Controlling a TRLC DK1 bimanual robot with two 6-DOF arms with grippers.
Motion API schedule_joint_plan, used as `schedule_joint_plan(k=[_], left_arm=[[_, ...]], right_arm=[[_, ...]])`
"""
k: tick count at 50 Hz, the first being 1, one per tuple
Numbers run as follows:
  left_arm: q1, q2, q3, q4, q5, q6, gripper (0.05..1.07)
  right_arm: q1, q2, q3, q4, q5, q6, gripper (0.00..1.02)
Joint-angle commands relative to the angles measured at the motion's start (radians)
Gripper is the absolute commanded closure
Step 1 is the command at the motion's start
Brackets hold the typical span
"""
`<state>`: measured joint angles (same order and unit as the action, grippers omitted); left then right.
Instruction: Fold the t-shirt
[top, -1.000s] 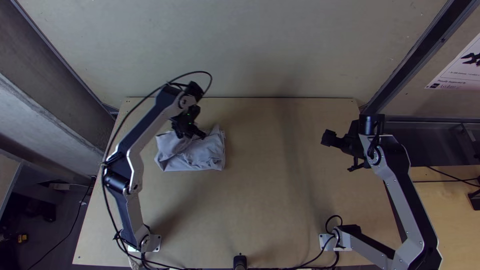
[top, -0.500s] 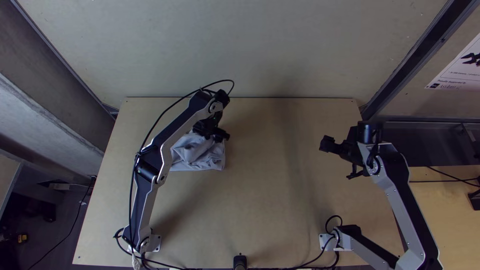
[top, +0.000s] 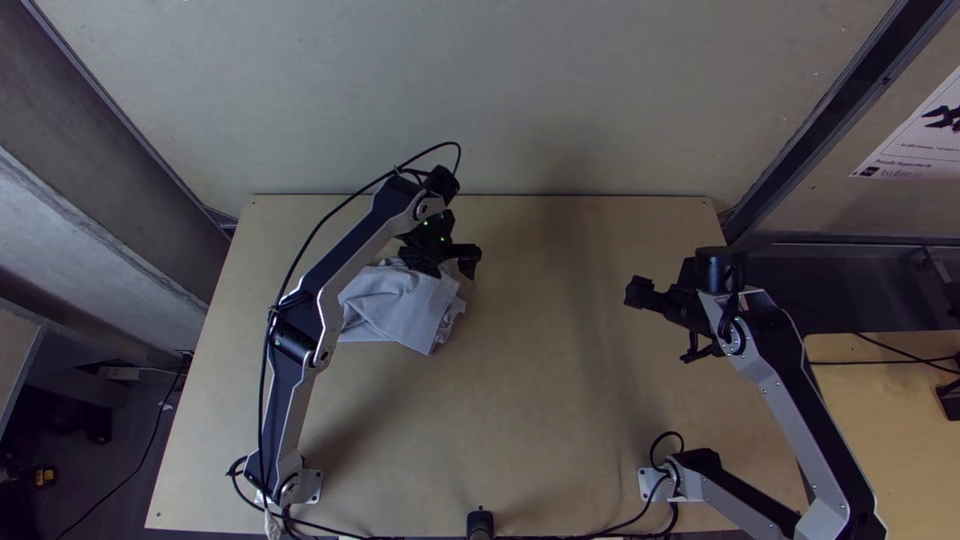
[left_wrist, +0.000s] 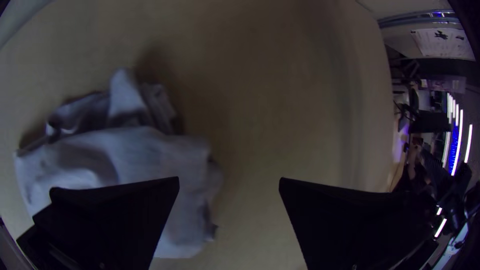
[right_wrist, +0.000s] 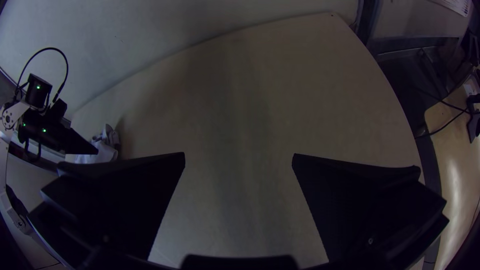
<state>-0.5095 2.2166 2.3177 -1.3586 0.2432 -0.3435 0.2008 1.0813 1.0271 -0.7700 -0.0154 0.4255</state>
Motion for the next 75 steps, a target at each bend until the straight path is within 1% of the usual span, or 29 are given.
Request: schedule_joint_plan(k=[1, 8, 14, 24, 29, 34, 39, 47, 54, 58, 62, 67, 71, 75], left_arm=[[0.012, -0.081, -0.004, 0.003, -0.061, 0.051, 0.1], [0.043, -0.172, -0.04, 0.016, -0.151, 0.101, 0.09], [0.092, -0.253, -0.07, 0.016, -0.19, 0.127, 0.09], [0.207, -0.411, -0.123, 0.049, -0.197, 0.181, 0.09], [0.281, -0.486, -0.155, 0.075, -0.197, 0.218, 0.09], [0.351, -0.587, -0.233, 0.142, -0.197, 0.262, 0.1], [0.417, -0.696, -0.331, 0.231, -0.197, 0.314, 0.1], [0.509, -0.831, -0.414, 0.282, -0.197, 0.357, 0.09], [0.575, -0.943, -0.462, 0.288, -0.197, 0.385, 0.1], [0.611, -1.022, -0.515, 0.32, -0.196, 0.406, 0.1], [0.629, -1.106, -0.584, 0.369, -0.197, 0.413, 0.1], [0.651, -1.244, -0.735, 0.487, -0.197, 0.419, 0.1], [0.667, -1.35, -0.843, 0.559, -0.197, 0.419, 0.1], [0.689, -1.451, -0.942, 0.619, -0.197, 0.408, 0.1]], right_arm=[[-0.004, -0.011, -0.018, 0.04, 0.002, -0.019, 0.04], [-0.035, -0.003, -0.004, 0.121, 0.002, -0.074, 0.04], [-0.061, 0.012, 0.031, 0.166, 0.002, -0.148, 0.04], [-0.089, 0.017, 0.146, 0.199, 0.002, -0.232, 0.04], [-0.109, 0.017, 0.215, 0.213, 0.003, -0.257, 0.04], [-0.13, 0.008, 0.28, 0.23, 0.006, -0.287, 0.04], [-0.143, -0.001, 0.337, 0.233, 0.008, -0.332, 0.04], [-0.155, -0.043, 0.41, 0.255, 0.008, -0.392, 0.04], [-0.161, -0.101, 0.442, 0.281, 0.008, -0.404, 0.04], [-0.162, -0.144, 0.439, 0.296, 0.008, -0.421, 0.04], [-0.166, -0.187, 0.419, 0.311, 0.008, -0.427, 0.04], [-0.173, -0.256, 0.373, 0.339, 0.008, -0.427, 0.04], [-0.175, -0.33, 0.307, 0.397, 0.008, -0.429, 0.04], [-0.175, -0.417, 0.218, 0.477, 0.008, -0.444, 0.04]])
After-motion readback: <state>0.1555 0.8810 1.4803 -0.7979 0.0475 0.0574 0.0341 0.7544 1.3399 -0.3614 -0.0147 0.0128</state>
